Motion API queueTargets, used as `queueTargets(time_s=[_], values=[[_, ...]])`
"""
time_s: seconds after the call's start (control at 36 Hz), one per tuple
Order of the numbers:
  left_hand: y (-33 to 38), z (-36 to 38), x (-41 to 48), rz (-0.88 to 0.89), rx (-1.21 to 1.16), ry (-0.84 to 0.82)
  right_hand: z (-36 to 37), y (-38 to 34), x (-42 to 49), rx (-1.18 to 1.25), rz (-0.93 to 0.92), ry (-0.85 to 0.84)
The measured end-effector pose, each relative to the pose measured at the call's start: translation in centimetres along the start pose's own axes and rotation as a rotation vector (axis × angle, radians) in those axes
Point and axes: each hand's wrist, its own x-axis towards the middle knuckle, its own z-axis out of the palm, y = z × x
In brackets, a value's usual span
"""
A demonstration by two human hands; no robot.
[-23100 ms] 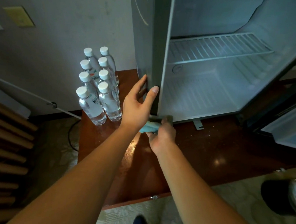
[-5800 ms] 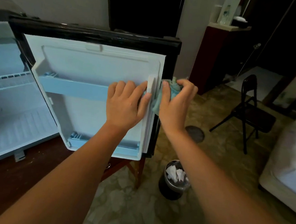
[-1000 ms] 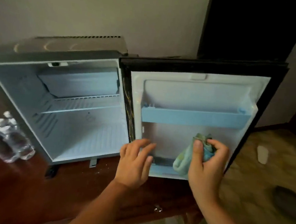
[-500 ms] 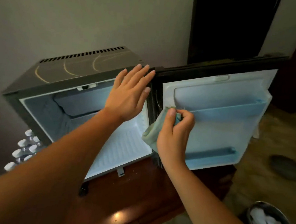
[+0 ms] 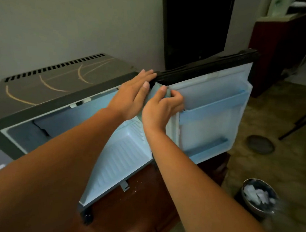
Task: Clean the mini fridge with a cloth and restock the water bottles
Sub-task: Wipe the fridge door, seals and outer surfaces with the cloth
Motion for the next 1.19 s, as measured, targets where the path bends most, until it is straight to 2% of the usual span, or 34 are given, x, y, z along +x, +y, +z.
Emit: queueTargets(time_s=[0.17,0.31,0.56,0.67,0.86,1.08,1.19], values=[[-0.9,0.2,0.0,0.041,0.001,0.024,1.1,2.4,-1.4,-0.064,-0.123,0.025],[-0.7,0.7,-0.1,0.031,-0.021,0.046,1.3,3.3,-1.4,-0.027,-0.154,0.080],[-1.3,1.4,0.0,0.047,-0.052,0.085,-0.7,4.3,-1.9,-0.032,-0.290,-0.071],[-1.6,1.8,0.1,0.072,-0.060,0.117,-0.8,3.1,-0.5,0.000,-0.278,0.010],[-2.3,2.9,0.0,0.130,-0.086,0.184,-1.0,4.0,-0.3,-0.066,-0.392,0.065],[-2.4,3.6,0.1,0.171,-0.113,0.262,-0.7,5.0,-1.8,-0.120,-0.279,0.121],[-2.5,4.0,0.1,0.175,-0.144,0.286,0.2,4.0,-1.3,-0.132,-0.324,0.151]])
